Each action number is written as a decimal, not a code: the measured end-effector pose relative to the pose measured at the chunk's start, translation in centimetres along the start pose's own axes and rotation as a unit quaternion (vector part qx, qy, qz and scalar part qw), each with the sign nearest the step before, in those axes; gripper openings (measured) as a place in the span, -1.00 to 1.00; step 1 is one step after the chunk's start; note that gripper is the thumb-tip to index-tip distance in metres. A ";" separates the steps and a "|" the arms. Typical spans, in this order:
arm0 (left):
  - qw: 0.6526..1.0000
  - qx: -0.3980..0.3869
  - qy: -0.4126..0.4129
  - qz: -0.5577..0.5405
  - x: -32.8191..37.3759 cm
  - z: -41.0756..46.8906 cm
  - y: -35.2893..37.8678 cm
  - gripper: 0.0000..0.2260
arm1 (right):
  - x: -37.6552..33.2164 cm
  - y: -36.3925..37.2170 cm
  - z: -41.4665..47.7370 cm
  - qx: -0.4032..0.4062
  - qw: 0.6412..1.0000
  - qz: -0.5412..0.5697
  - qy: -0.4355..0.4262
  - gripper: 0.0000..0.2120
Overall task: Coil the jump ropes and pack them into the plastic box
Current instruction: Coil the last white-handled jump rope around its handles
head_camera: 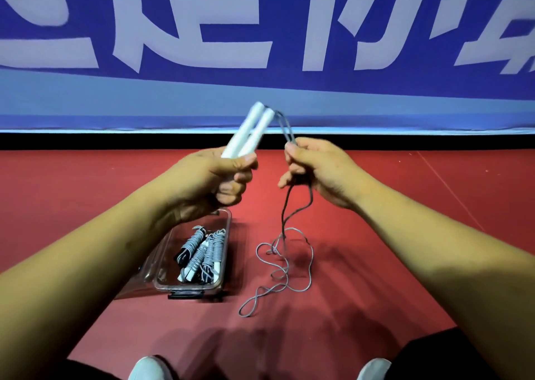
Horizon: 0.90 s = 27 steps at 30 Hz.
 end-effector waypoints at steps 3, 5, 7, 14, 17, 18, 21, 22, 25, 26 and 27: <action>0.992 0.054 0.064 -0.091 1.5 0.8 -1.2 -0.91 | 1.3 2.1 -0.4 -0.031 0.999 -0.021 0.032 -0.75; 0.979 0.110 0.091 -0.149 1.9 1.4 -2.7 -0.91 | 1.7 3.4 -1.0 -0.045 0.997 -0.047 0.043 -0.73; 0.956 0.188 0.108 -0.200 2.0 1.8 -4.7 -0.88 | 2.0 4.4 -1.6 -0.059 0.995 -0.063 0.058 -0.70; 0.939 0.213 0.127 -0.238 2.1 1.8 -5.1 -0.86 | 2.8 6.5 -2.4 -0.056 0.990 0.044 0.125 -0.63; 0.930 0.205 0.141 -0.271 2.2 1.7 -4.8 -0.81 | 3.3 7.5 -2.9 -0.067 0.987 0.049 0.137 -0.68; 0.928 0.202 0.141 -0.278 2.0 1.7 -4.7 -0.70 | 3.5 7.8 -3.1 -0.070 0.986 0.049 0.141 -0.69; 0.927 0.189 0.115 -0.304 1.5 1.7 -4.4 -0.58 | 3.7 8.1 -3.3 -0.072 0.984 0.042 0.158 -0.72; 0.928 0.189 0.102 -0.305 1.3 1.7 -4.3 -0.60 | 3.7 8.1 -3.3 -0.072 0.984 0.027 0.160 -0.73; 0.950 0.189 0.077 -0.238 0.9 1.6 -3.8 -0.69 | 4.0 8.2 -3.8 -0.073 0.982 -0.014 0.173 -0.74; 0.959 0.180 0.072 -0.209 0.7 1.6 -3.5 -0.69 | 4.1 8.3 -4.0 -0.075 0.981 -0.017 0.179 -0.75; 0.965 0.167 0.067 -0.190 0.5 1.6 -3.2 -0.69 | 4.2 8.5 -4.1 -0.077 0.980 -0.014 0.185 -0.76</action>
Point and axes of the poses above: each hand's wrist, its own z-axis towards the middle knuckle, its own y-axis out of the palm, x = y × z, the point moved 7 cm from there along z, towards the middle knuckle, and after that the axes turned 10 degrees about x, right-handed, at the moved point
